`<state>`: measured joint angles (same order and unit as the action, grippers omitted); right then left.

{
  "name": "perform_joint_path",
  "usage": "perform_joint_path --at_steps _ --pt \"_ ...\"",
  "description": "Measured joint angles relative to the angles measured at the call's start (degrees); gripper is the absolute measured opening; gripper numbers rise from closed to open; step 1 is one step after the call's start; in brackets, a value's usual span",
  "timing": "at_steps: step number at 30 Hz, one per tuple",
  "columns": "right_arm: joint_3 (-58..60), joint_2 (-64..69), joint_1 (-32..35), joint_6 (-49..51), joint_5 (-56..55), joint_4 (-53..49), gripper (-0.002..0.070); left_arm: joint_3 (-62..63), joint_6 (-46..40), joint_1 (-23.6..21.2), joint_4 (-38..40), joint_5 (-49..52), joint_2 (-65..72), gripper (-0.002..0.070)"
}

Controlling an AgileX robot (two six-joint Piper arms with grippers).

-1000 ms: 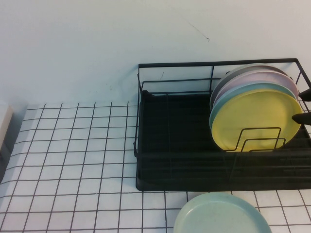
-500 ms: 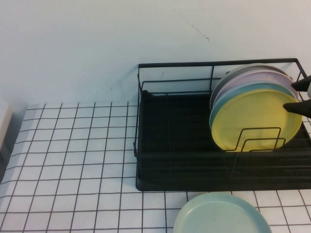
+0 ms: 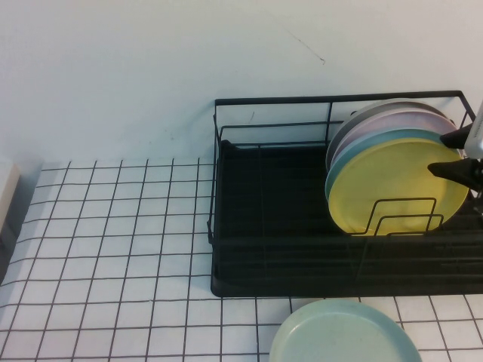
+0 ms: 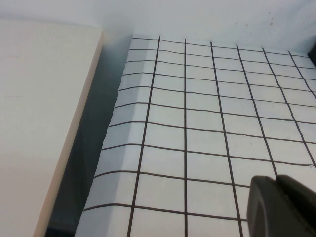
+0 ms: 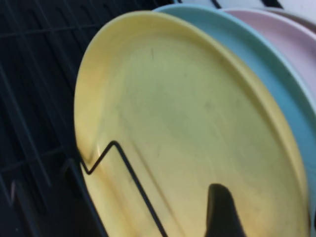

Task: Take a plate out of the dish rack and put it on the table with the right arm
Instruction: Grasp the plate from the shelf

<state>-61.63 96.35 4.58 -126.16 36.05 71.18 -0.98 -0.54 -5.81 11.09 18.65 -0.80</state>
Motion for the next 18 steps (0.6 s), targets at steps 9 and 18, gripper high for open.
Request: perform_joint_path --at_steps 9,18 --pt "0.0 2.3 0.0 -3.1 -0.3 4.4 0.0325 0.0 0.0 0.0 0.0 0.0 0.0 -0.0003" --pt "-0.8 2.8 0.0 -3.7 -1.4 6.6 0.0062 0.0 0.0 0.0 0.0 0.0 0.0 -0.0003"
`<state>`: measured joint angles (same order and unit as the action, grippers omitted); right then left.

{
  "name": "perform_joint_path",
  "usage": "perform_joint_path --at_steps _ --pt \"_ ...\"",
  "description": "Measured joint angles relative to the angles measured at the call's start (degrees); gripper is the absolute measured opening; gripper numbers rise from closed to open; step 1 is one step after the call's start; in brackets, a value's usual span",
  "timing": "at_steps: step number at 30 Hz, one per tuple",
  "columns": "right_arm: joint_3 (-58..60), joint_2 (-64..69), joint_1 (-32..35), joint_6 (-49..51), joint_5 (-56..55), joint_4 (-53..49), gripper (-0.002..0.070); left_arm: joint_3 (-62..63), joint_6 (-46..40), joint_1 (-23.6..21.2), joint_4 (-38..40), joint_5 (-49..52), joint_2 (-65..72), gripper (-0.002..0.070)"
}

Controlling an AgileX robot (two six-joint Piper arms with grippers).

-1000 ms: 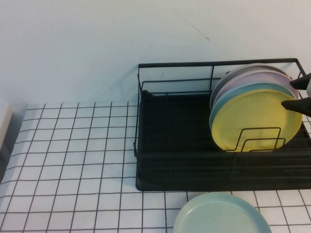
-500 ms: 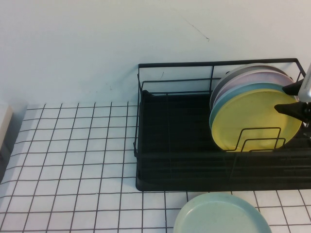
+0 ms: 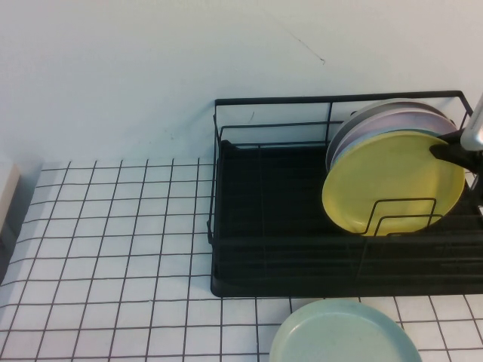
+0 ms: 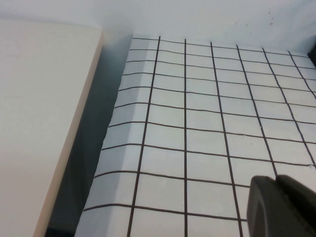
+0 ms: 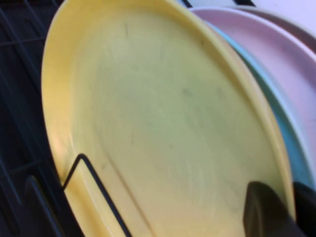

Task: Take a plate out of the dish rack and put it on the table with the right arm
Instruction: Grasp the plate from the shelf, then place the plate from the table

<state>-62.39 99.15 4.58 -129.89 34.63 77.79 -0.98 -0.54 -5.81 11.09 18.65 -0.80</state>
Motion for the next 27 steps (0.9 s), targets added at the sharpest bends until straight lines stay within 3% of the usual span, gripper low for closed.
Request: perform_joint_path --at_steps 6,19,27 --pt "-2.5 -3.4 0.0 6.5 0.2 -6.3 0.0062 0.0 0.0 0.0 0.0 0.0 0.0 -0.0003" --pt "-5.0 -25.6 0.0 36.1 10.7 -30.1 0.0059 0.0 0.0 0.0 0.0 0.0 0.0 -0.0003" --pt "-5.0 -37.1 0.0 54.3 17.3 -34.6 0.0058 0.0 0.0 0.0 0.0 0.0 0.0 -0.0003"
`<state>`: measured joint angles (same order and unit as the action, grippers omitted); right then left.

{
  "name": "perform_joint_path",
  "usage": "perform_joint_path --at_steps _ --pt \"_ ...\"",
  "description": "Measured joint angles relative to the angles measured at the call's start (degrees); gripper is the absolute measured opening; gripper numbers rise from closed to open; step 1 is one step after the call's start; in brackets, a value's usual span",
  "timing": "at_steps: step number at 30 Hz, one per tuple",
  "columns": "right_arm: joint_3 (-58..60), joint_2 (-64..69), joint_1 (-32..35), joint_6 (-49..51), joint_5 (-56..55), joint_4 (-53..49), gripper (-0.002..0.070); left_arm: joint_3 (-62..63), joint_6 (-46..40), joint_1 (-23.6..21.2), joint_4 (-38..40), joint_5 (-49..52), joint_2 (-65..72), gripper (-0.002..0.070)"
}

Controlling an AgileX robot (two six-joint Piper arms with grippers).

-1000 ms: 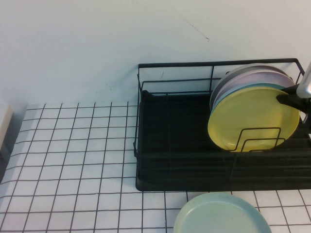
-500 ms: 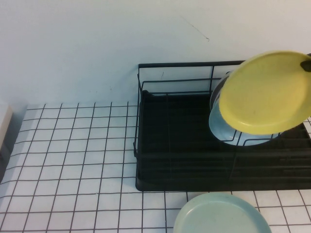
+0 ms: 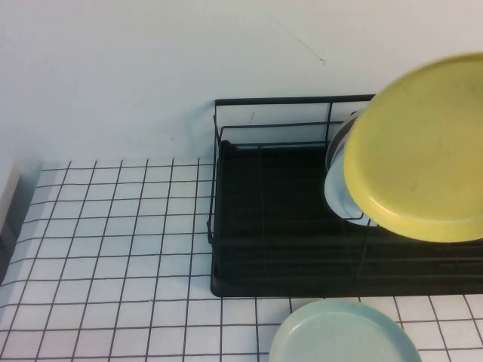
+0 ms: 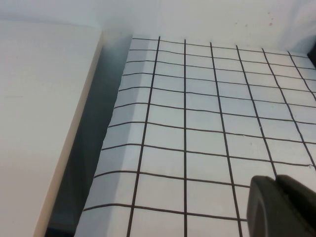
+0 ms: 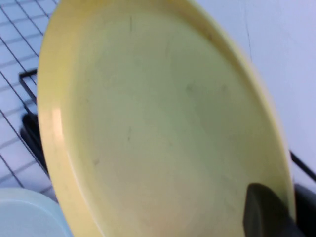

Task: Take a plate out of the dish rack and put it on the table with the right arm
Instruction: Place the plate from the table

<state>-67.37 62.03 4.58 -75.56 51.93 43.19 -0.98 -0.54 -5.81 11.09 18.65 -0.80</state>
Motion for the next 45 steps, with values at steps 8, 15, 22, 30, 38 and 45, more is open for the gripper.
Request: perform_joint_path --at_steps 8,15,22,30,38,45 --pt "1.6 -3.9 0.0 24.1 12.2 0.0 0.0057 0.0 0.0 0.0 0.0 0.0 0.0 -0.0003" --pt "14.7 -3.9 0.0 28.5 15.0 4.8 0.0057 0.0 0.0 0.0 0.0 0.0 0.0 -0.0003" --pt "31.2 -3.3 0.0 21.9 12.0 10.4 0.0057 0.0 0.0 0.0 0.0 0.0 0.0 -0.0003" --pt "37.1 1.1 0.0 17.3 2.6 13.9 0.0057 0.0 0.0 0.0 0.0 0.0 0.0 -0.0003" --pt "37.1 11.1 0.0 3.2 -0.4 23.7 0.0057 0.0 0.0 0.0 0.0 0.0 0.0 -0.0003" --pt "37.1 22.0 0.0 -6.6 -0.4 25.5 0.0057 0.0 0.0 0.0 0.0 0.0 0.0 -0.0003"
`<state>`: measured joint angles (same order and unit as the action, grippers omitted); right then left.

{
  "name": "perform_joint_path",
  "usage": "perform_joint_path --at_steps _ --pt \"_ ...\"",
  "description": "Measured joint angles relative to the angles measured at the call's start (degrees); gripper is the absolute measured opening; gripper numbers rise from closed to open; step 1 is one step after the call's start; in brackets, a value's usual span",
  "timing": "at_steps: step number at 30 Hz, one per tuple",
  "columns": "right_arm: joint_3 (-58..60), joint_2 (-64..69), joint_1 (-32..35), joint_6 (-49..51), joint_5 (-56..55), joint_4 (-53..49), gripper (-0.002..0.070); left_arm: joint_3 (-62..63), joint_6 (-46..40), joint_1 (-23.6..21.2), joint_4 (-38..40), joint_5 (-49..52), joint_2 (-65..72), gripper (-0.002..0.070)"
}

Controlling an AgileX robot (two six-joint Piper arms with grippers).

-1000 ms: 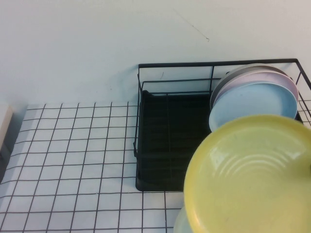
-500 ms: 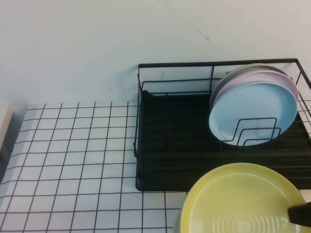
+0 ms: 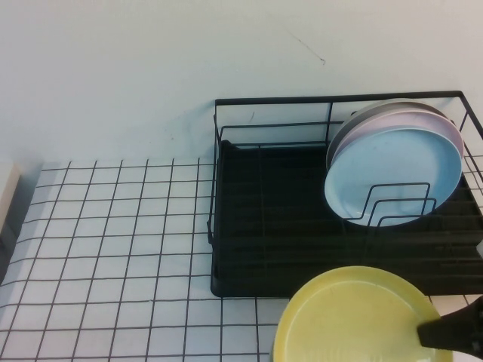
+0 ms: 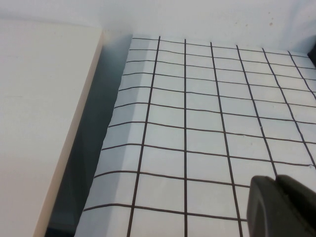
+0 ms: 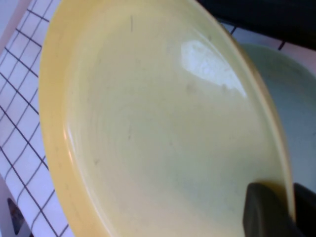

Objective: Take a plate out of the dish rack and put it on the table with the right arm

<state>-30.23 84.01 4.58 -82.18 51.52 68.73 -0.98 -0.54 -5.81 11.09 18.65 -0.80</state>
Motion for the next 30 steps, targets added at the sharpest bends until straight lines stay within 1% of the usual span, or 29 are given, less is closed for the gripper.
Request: perform_joint_path --at_steps 4,6,8,12,14,15,18,22,25,26,28,30 --pt "0.0 3.8 0.0 -4.4 -0.1 0.3 0.0064 0.0 0.0 0.0 0.0 0.0 0.0 -0.0003" --pt "0.0 4.9 0.0 -6.1 -0.1 0.4 0.0092 0.0 0.0 0.0 0.0 0.0 0.0 -0.0003" --pt "0.0 5.5 0.0 -7.3 -0.1 0.5 0.0141 0.0 0.0 0.0 0.0 0.0 0.0 -0.0003" --pt "0.0 5.8 0.0 -10.3 0.0 1.0 0.033 0.0 0.0 0.0 0.0 0.0 0.0 -0.0003" --pt "-0.3 5.8 0.0 -10.9 0.0 1.0 0.039 0.0 0.0 0.0 0.0 0.0 0.0 -0.0003" --pt "-0.6 5.8 0.0 -10.9 0.1 1.0 0.0409 0.0 0.0 0.0 0.0 0.0 0.0 -0.0003" --pt "-3.1 5.8 0.0 -10.1 1.6 0.4 0.0431 0.0 0.0 0.0 0.0 0.0 0.0 -0.0003" --pt "-8.9 6.0 0.0 -5.4 8.2 -4.0 0.0424 0.0 0.0 0.0 0.0 0.0 0.0 -0.0003" --pt "-15.3 6.0 0.0 1.3 13.6 -9.9 0.038 0.0 0.0 0.0 0.0 0.0 0.0 -0.0003" --pt "-17.5 6.0 0.0 4.1 14.5 -11.7 0.0346 0.0 0.0 0.0 0.0 0.0 0.0 -0.0003" --pt "-20.3 5.5 0.0 7.8 15.1 -13.6 0.0253 0.0 0.0 0.0 0.0 0.0 0.0 -0.0003" --pt "-21.8 3.7 0.0 9.3 15.3 -13.7 0.0127 0.0 0.0 0.0 0.0 0.0 0.0 -0.0003"
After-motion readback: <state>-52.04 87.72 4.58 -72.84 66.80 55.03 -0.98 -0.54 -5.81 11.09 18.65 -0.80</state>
